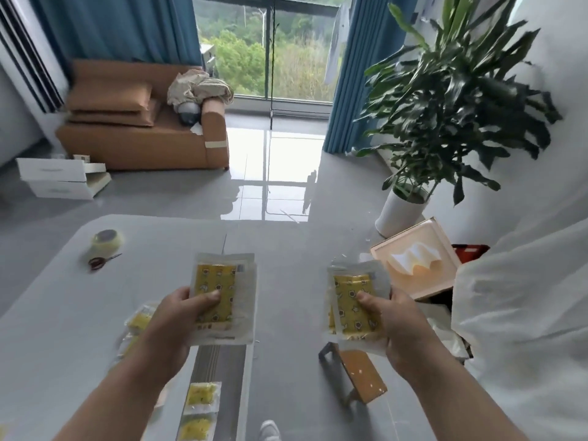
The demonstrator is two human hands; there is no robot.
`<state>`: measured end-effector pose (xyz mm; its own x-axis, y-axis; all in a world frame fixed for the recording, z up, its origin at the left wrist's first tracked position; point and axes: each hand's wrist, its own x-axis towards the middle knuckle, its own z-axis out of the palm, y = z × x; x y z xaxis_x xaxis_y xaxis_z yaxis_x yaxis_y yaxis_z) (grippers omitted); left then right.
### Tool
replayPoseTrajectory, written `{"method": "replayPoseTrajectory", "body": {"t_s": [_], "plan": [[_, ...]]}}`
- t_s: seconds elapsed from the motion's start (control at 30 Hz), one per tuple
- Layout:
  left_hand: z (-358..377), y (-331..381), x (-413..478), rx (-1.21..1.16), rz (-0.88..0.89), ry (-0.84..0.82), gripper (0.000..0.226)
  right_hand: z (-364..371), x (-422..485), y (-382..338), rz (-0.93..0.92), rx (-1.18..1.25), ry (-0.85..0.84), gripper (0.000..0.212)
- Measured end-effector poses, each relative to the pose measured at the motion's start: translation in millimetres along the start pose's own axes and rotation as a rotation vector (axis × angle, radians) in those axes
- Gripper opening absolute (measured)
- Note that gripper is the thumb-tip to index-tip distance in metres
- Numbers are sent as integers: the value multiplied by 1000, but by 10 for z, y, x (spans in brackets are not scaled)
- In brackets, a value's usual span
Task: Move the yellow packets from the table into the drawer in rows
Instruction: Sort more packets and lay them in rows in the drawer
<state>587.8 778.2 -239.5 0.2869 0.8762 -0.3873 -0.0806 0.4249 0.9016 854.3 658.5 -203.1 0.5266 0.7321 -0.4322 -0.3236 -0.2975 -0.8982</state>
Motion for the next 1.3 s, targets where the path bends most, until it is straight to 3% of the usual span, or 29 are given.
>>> {"method": "replayPoseTrajectory", "body": {"t_s": [0.27,0.47,0.87,0.9,0.97,1.0,1.07,1.3], "plan": [[-100,334,964,-63,-14,173,21,782,1287,-623,18,-212,-194,14],[-531,567,1231,-180,9,403,17,1751,1979,-727,76,-354,-376,20],[-1112,557,995,-503,72,1089,6,3772,2574,-631,120,-665,-932,15],[-1085,551,985,-547,84,1150,13,3892,2632,-622,124,-684,-988,14],[-1021,481,997,-604,75,1238,53,4095,2768,-602,132,-712,-1091,11],[-954,452,1019,-621,83,1291,47,4176,2839,-577,139,-730,-1134,10],[-816,393,1067,-626,86,1381,9,4317,2953,-503,156,-771,-1206,10],[-399,168,1184,-714,102,1567,9,4513,3010,-142,204,-939,-1408,12]]}}
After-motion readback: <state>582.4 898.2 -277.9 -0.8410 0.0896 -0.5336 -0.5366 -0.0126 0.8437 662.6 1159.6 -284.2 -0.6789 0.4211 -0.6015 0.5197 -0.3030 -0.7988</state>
